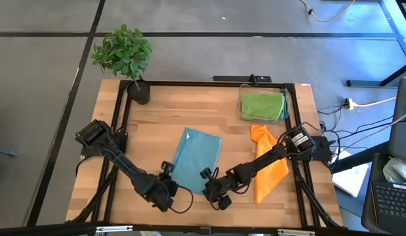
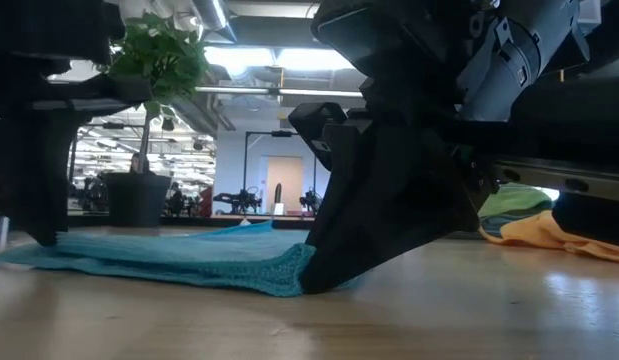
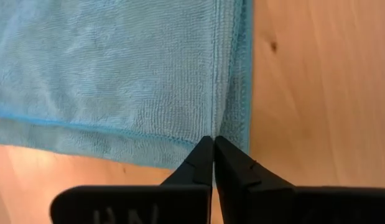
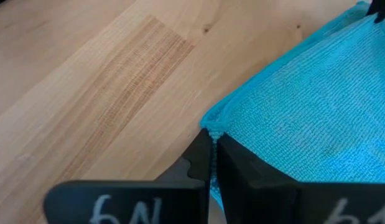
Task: Fold microfiber towels
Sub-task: Fold the light blue microfiber towel
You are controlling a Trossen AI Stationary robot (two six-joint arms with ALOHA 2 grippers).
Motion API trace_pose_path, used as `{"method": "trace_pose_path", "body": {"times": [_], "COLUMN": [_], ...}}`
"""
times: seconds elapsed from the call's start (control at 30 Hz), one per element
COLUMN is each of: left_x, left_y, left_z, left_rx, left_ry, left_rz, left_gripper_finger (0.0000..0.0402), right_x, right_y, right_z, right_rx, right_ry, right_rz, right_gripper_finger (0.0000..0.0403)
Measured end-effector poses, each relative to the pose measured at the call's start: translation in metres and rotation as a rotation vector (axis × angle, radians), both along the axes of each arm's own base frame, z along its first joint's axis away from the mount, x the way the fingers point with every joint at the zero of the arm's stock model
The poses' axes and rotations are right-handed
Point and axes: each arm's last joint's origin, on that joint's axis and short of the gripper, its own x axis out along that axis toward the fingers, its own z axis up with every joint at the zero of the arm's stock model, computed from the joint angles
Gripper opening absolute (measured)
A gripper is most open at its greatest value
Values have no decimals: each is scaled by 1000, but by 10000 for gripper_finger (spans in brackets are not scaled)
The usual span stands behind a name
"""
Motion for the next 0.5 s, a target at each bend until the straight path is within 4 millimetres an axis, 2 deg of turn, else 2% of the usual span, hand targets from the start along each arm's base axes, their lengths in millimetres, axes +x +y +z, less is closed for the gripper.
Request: {"method": "trace_pose_path", "body": {"times": [0.27, 0.5], "left_x": [3, 3], "left_y": [-5, -5], "left_z": [20, 25], "left_rx": [29, 26], "left_ry": [8, 5], "left_rz": [42, 67], "left_gripper_finger": [1, 0], "right_x": [1, 2], "right_y": [0, 1], "right_z": [0, 1], "right_rx": [-27, -36], "right_ry": [-20, -43], "right_rz": [38, 52], "right_gripper_finger": [34, 105]}}
